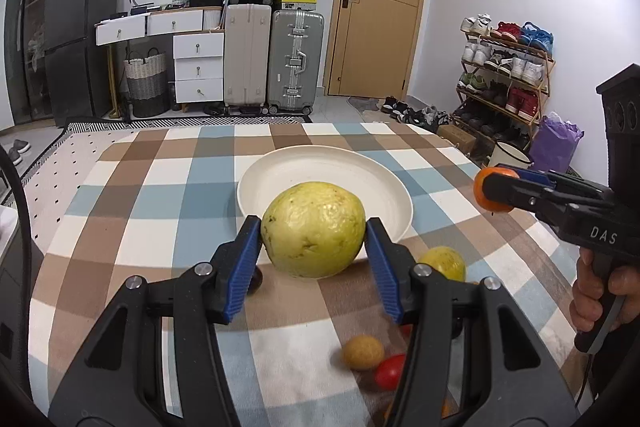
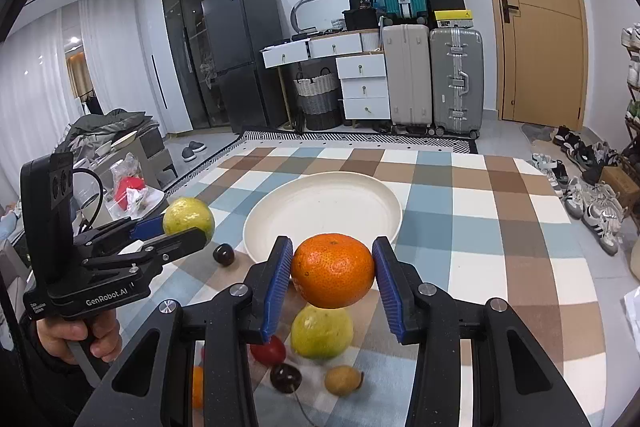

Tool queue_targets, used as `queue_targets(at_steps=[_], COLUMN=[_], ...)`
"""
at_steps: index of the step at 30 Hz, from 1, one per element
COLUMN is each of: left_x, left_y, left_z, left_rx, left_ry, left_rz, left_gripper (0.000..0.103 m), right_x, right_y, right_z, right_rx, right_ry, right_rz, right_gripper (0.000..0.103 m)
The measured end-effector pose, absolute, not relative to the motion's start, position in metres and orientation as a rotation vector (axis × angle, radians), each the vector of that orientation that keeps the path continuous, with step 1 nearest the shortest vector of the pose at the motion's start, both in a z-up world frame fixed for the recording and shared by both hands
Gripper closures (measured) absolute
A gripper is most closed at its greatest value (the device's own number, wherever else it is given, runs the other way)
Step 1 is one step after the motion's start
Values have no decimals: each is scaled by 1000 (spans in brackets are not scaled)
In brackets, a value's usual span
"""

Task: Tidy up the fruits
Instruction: 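Carry both fruits over the white plate and open both grippers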

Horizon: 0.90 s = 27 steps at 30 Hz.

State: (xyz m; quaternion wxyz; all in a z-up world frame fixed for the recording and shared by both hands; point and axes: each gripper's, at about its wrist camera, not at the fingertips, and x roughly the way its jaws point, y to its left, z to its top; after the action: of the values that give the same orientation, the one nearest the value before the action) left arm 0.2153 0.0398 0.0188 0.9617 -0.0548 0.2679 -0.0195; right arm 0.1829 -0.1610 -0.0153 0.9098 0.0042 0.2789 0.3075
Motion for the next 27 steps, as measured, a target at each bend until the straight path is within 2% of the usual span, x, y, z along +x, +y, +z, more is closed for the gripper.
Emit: queue_targets(at_steps=[10,27], left_x=[250,284], left_y=[39,40], left_z=[12,-5], left_rx=[-112,-114], left_ry=[527,550], left_rz=[-39,-31], left_gripper=[53,53], right_x=[216,260], right_y=[-148,-120], right_z=[-17,-49], right_rx=[38,21], right_ry=[561,646], right_rz=[650,660], right_gripper=[61,61])
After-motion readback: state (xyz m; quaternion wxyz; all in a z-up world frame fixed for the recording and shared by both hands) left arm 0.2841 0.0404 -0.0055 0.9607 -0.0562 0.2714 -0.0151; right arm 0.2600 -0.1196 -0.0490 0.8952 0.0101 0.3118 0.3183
